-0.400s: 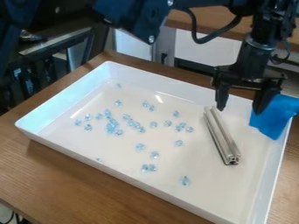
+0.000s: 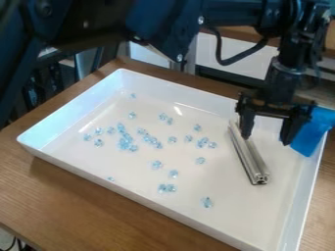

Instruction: Sweep into pile

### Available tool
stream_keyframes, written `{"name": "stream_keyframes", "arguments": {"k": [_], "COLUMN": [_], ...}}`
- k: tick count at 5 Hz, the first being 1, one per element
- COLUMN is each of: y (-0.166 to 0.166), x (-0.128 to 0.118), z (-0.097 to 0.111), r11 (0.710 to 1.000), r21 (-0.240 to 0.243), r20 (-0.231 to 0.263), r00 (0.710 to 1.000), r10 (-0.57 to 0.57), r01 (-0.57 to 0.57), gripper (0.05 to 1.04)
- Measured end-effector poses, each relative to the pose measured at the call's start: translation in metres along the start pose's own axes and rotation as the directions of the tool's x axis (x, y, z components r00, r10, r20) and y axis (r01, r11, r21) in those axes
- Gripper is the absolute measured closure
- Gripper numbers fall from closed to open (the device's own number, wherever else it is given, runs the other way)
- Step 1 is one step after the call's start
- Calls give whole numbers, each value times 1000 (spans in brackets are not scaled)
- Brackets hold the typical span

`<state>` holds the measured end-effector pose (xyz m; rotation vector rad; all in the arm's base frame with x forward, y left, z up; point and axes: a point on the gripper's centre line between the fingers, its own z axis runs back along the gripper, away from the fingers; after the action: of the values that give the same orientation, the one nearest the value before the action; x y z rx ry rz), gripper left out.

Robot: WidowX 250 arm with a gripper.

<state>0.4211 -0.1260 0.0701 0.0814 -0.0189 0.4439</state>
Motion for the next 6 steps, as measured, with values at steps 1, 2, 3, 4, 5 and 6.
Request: {"name": "stream_keyframes", "arguments": {"k": [1, 2, 3, 4, 5, 6], "y": [5, 1, 5, 10, 11, 13], "x": [9, 13, 19, 18, 16, 15], "z": [-1, -3, -14, -26, -29, -35], "r11": [1000, 999, 996, 996, 996, 997], "r21": [-15, -36, -32, -23, -18, -19], "r20": [15, 33, 34, 26, 18, 10], "r00": [1000, 999, 996, 996, 996, 997], "r10": [26, 39, 80, 82, 84, 79], "r01": [-26, -38, -79, -81, -84, -79], "gripper": [82, 82, 83, 84, 116, 422]}}
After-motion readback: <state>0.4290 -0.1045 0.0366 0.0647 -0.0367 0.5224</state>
